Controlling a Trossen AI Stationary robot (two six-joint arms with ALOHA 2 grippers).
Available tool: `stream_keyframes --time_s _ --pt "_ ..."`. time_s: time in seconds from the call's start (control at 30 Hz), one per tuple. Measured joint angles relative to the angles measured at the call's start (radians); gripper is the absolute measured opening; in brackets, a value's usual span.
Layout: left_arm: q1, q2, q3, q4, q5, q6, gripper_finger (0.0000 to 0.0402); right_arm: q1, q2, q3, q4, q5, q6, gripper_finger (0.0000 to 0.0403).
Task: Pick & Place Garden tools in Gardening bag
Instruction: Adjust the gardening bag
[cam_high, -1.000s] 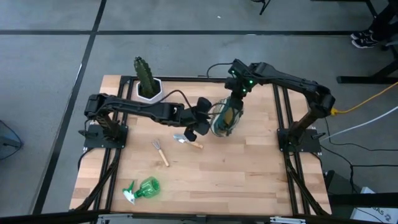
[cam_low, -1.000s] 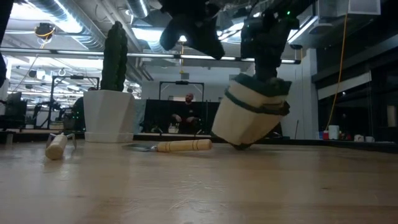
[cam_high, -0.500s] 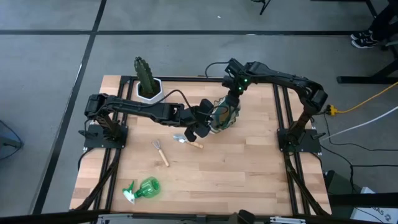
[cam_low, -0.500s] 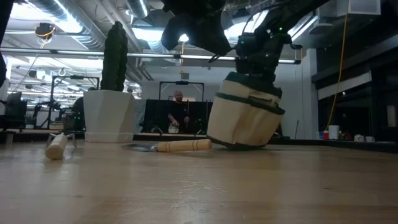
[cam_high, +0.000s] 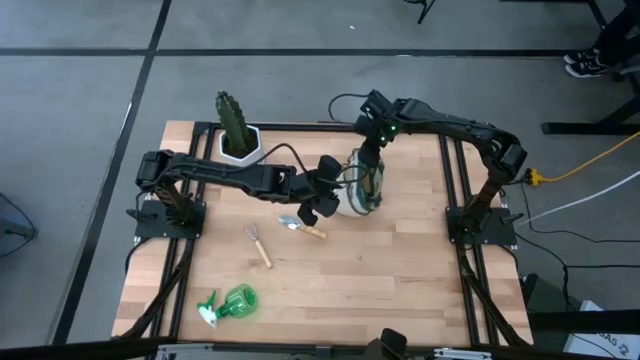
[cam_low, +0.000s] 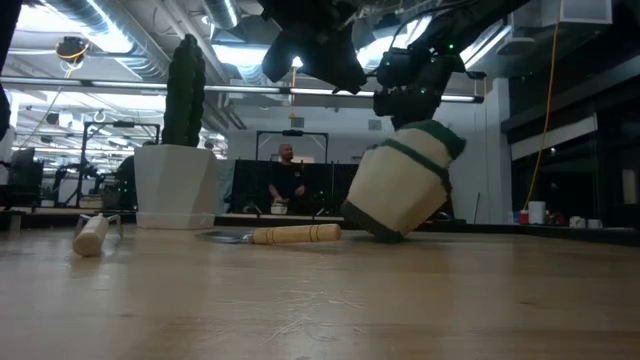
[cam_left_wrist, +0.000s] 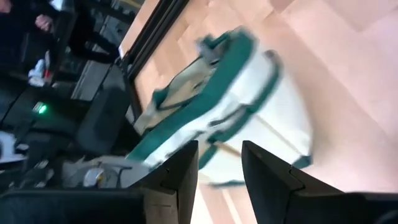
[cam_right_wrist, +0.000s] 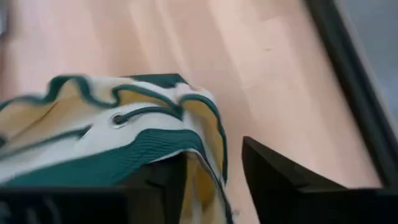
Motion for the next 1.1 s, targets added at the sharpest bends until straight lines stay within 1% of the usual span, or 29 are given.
stream_keyframes --time_s 0.1,0.23,0.4,0.47,0.6,0.77,0.83,0.97,1.1 --pt "0.012 0.0 0.0 0.007 0.066 0.014 0.0119 -0.001 0.0 0.0 0.008 0.013 0.044 0.0171" --pt "0.036 0.002 0.0 0.028 0.15 0.061 0.012 0.0 0.0 0.0 0.008 0.016 0.099 0.0174" --pt "0.057 0.033 0.0 0.11 0.165 0.074 0.0116 0.006 0.0 0.0 0.008 0.016 0.097 0.0152" --pt "0.061 0.044 0.0 0.101 0.163 0.067 0.0116 0.008 -0.001 0.0 -0.001 0.015 0.08 0.014" --pt "0.056 0.048 0.0 0.084 0.132 -0.002 0.0115 0.007 -0.001 0.0 -0.048 0.032 0.036 0.0127" --pt "0.057 0.029 0.0 0.013 0.138 -0.113 0.0109 0.003 -0.038 -0.001 -0.152 0.034 -0.016 0.0128" --pt "0.068 0.025 0.0 -0.026 0.154 -0.171 0.0105 0.004 -0.069 -0.001 -0.168 0.031 -0.015 0.0128" --pt "0.104 0.026 0.0 -0.11 0.235 -0.3 0.0094 0.009 -0.162 -0.02 -0.159 0.02 0.004 0.0128" --pt "0.125 0.026 0.0 -0.14 0.243 -0.382 0.0072 0.028 -0.282 -0.115 -0.091 0.014 0.054 0.0128"
